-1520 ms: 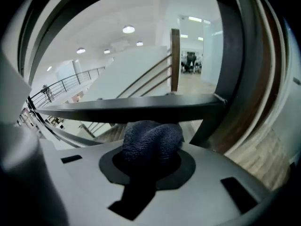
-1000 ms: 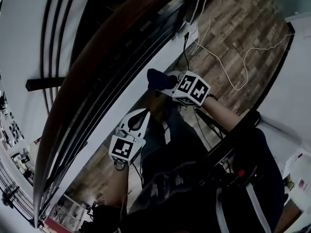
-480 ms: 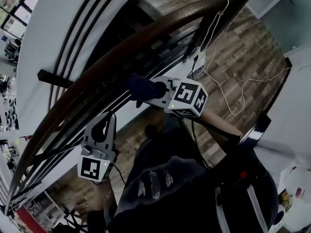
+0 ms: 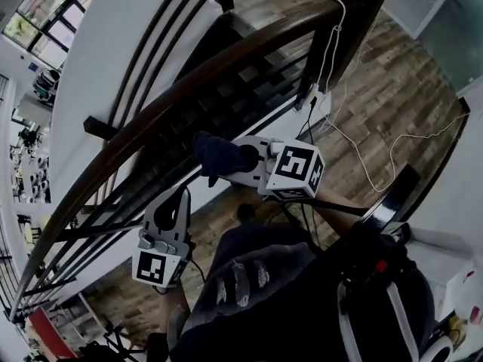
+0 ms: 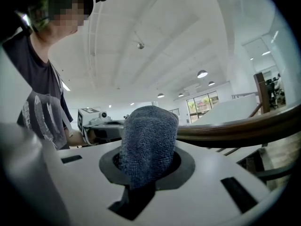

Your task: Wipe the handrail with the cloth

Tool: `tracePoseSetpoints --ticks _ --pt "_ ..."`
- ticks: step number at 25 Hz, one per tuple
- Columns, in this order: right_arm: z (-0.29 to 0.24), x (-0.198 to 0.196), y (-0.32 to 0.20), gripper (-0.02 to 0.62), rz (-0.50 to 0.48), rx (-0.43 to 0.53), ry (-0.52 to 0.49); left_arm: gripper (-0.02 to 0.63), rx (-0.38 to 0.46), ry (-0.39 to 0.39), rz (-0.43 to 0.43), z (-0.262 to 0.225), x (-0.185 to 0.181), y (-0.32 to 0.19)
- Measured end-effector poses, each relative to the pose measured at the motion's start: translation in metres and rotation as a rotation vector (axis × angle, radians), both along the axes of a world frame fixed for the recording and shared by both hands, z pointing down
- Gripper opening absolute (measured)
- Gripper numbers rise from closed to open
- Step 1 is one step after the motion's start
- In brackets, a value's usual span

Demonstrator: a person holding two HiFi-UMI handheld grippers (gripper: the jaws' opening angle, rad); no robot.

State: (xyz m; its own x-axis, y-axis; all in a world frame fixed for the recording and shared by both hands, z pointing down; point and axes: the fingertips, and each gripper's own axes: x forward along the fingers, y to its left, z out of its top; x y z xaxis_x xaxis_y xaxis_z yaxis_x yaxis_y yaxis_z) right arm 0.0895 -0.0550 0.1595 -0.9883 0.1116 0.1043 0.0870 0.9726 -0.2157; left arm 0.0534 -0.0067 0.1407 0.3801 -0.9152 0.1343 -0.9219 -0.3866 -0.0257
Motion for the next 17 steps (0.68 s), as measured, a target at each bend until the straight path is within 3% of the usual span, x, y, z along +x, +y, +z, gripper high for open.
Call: tracePoseSetpoints --ticks 4,7,10,13,17 --pt "-0.018 0.058 0.007 0.067 0.009 -0.067 -0.097 0.006 0.032 0.111 0.012 -0.004 0.049 0.006" --pt "-0.028 0.1 0.023 0.067 -0.009 -0.157 -0.19 0.006 0.04 0.074 0.013 0.0 0.079 0.018" --pt "-0.033 0.13 0.049 0.067 -0.058 -0.237 -0.235 0.006 0.059 0.12 0.016 -0.014 0.112 0.032" --pt "-0.037 0.155 0.081 0.067 -0.179 -0.243 -0.247 0.006 0.077 0.145 0.033 -0.029 0.146 0.05" --pt "-0.025 0.179 0.127 0.067 -0.391 -0.181 -0.16 0.006 0.051 0.09 0.046 -0.027 0.191 0.078"
